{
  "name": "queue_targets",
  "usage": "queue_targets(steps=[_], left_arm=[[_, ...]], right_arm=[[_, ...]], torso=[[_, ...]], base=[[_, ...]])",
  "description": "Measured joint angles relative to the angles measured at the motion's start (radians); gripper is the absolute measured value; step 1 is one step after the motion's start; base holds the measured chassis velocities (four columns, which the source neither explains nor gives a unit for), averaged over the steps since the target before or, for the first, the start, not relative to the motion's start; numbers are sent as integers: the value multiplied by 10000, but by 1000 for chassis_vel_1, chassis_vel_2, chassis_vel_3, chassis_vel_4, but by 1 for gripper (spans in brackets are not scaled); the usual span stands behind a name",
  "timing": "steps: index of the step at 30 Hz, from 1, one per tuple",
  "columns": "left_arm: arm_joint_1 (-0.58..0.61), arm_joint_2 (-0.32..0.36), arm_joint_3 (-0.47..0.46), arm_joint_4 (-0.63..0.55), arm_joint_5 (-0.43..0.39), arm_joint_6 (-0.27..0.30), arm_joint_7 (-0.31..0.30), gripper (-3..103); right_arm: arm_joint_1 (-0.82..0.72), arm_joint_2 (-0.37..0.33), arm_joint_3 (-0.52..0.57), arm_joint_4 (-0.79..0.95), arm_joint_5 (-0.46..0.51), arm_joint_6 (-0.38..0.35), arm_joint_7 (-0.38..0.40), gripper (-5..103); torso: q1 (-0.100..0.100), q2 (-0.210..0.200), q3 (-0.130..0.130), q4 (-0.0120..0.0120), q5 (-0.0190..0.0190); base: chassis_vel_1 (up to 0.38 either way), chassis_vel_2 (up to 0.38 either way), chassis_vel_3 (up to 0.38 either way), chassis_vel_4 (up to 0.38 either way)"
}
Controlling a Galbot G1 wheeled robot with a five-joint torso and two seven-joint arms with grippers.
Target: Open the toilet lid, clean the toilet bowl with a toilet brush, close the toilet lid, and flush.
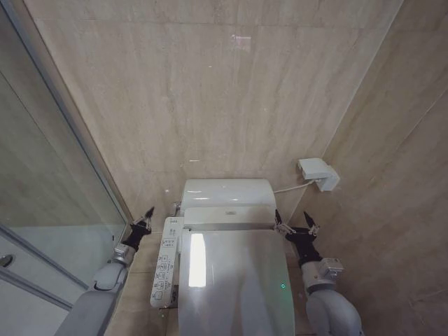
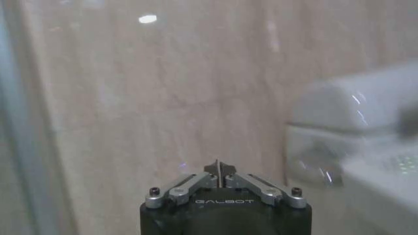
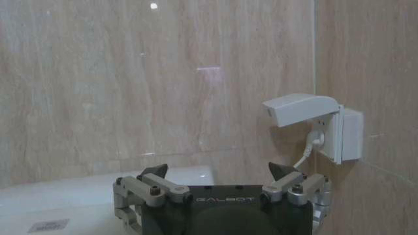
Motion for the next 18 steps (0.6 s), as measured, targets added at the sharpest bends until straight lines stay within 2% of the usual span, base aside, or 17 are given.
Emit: queue_targets(steps=[2, 3, 6, 7, 9, 12, 14, 15, 16, 18], left_arm=[[489, 6, -181, -1020, -283, 553, -342, 0], [489, 6, -181, -1020, -283, 553, -342, 0], [1298, 56, -422, -2384, -422, 953, -657, 0], [1507, 68, -487, -2754, -426, 1026, -768, 28], [1715, 87, -569, -3068, -427, 1122, -891, 28], [2266, 101, -921, -3723, -429, 1338, -1081, 28], [2800, 30, -1413, -4273, -430, 1464, -1094, 28], [2935, -1, -1543, -4413, -431, 1498, -1094, 55], [2935, -1, -1543, -4413, -431, 1498, -1094, 55], [3704, -240, -2144, -5279, -472, 1674, -1129, 55]], right_arm=[[0, 0, 2, 0, 0, 0, 1, 100], [0, 0, 2, 0, 0, 0, 1, 100], [1, 0, 1, 0, 0, 0, 0, 100], [0, 0, 2, 0, 0, 0, 1, 100], [0, 0, 2, 0, 0, 0, 1, 100], [0, 0, 1, -1, 0, 0, 1, 100], [0, 0, 1, 0, 0, 0, 0, 100], [0, -1, 1, 0, 0, 0, 0, 100], [0, -1, 1, 0, 0, 0, 0, 100], [0, 0, 1, 0, 0, 0, 1, 100]], torso=[[0, 0, 0, -3, 1], [0, 0, 0, -3, 1], [-1, 0, 0, 4, 0], [-1, 0, 0, -2, 0], [-1, 0, 0, -7, 1], [-1, 0, 0, -1, -1], [-1, 1, -1, 1, 1], [-1, 1, -1, 1, 1], [-1, 1, -1, 1, 1], [-2, 1, -1, -1, -3]], base=[[0, 0, 0, 0], [0, 0, 0, 0], [0, 0, 0, 0], [0, 0, 0, 0], [0, 0, 0, 0], [0, 0, 0, 0], [0, 0, 0, 0], [0, 0, 0, 0], [0, 0, 0, 0], [0, 0, 0, 0]])
